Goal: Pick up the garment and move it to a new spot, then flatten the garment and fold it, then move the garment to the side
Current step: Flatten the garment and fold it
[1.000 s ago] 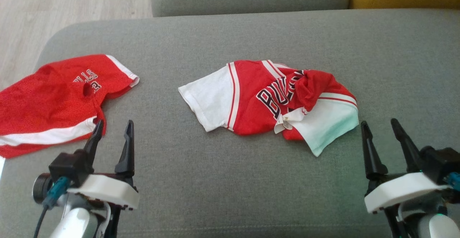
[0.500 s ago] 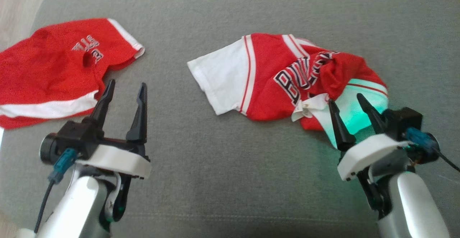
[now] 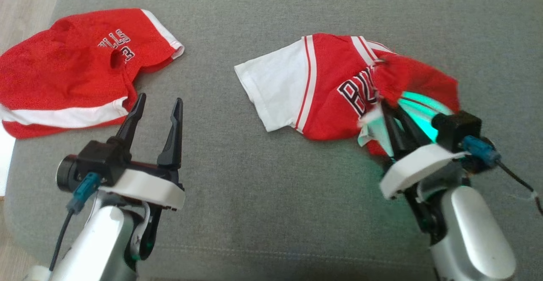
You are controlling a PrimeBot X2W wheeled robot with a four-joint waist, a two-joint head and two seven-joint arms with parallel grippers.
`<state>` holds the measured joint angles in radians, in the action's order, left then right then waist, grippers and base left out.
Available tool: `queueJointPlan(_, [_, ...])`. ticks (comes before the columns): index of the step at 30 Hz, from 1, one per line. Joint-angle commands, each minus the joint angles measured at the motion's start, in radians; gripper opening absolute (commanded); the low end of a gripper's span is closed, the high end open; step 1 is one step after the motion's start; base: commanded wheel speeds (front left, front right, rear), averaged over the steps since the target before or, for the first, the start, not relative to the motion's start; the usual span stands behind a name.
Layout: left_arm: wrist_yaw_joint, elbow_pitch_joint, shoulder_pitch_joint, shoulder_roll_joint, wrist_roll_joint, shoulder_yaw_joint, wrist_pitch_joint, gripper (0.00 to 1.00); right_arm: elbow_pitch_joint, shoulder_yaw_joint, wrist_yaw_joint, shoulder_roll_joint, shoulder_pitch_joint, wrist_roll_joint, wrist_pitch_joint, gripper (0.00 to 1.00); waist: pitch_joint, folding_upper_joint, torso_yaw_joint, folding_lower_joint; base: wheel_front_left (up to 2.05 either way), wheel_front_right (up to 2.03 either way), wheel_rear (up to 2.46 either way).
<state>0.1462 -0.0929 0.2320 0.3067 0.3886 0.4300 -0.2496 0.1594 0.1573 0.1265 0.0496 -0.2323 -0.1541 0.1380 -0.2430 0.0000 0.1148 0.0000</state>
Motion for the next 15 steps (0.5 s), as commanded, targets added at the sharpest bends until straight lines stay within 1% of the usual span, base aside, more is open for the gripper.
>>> queueJointPlan(1, [-0.002, 0.029, 0.044, 0.017, -0.008, -0.05, -0.012, 1.0, -0.067, 0.051, 0.004, 0.001, -0.036, -0.023, -0.013, 0.0, 0.002, 0.0, -0.006, 0.0, 0.0, 0.0, 0.0])
queueJointPlan(6, [-0.002, 0.034, 0.042, 0.018, -0.014, -0.059, -0.012, 1.0, -0.232, 0.178, 0.004, 0.001, -0.092, -0.101, -0.04, 0.0, 0.005, 0.0, -0.027, 0.0, 0.0, 0.0, 0.0])
queueJointPlan(10, [-0.004, 0.035, 0.04, 0.015, -0.016, -0.064, -0.012, 1.0, -0.348, 0.243, 0.004, 0.001, -0.15, -0.206, -0.068, 0.0, 0.008, 0.0, -0.043, 0.0, 0.0, 0.0, 0.0])
queueJointPlan(11, [-0.004, 0.036, 0.039, 0.015, -0.016, -0.066, -0.012, 1.0, -0.374, 0.251, 0.004, 0.001, -0.164, -0.233, -0.076, 0.0, 0.008, 0.0, -0.047, 0.0, 0.0, 0.0, 0.0])
queueJointPlan(13, [-0.003, 0.037, 0.035, 0.015, -0.016, -0.069, -0.012, 1.0, -0.418, 0.243, 0.004, 0.001, -0.187, -0.25, -0.091, 0.0, 0.008, 0.0, -0.055, 0.0, 0.0, 0.0, 0.0])
queueJointPlan(15, [-0.002, 0.038, 0.032, 0.015, -0.017, -0.072, -0.012, 1.0, -0.45, 0.209, 0.004, 0.001, -0.191, -0.261, -0.097, 0.0, 0.006, 0.0, -0.063, 0.0, 0.0, 0.0, 0.0])
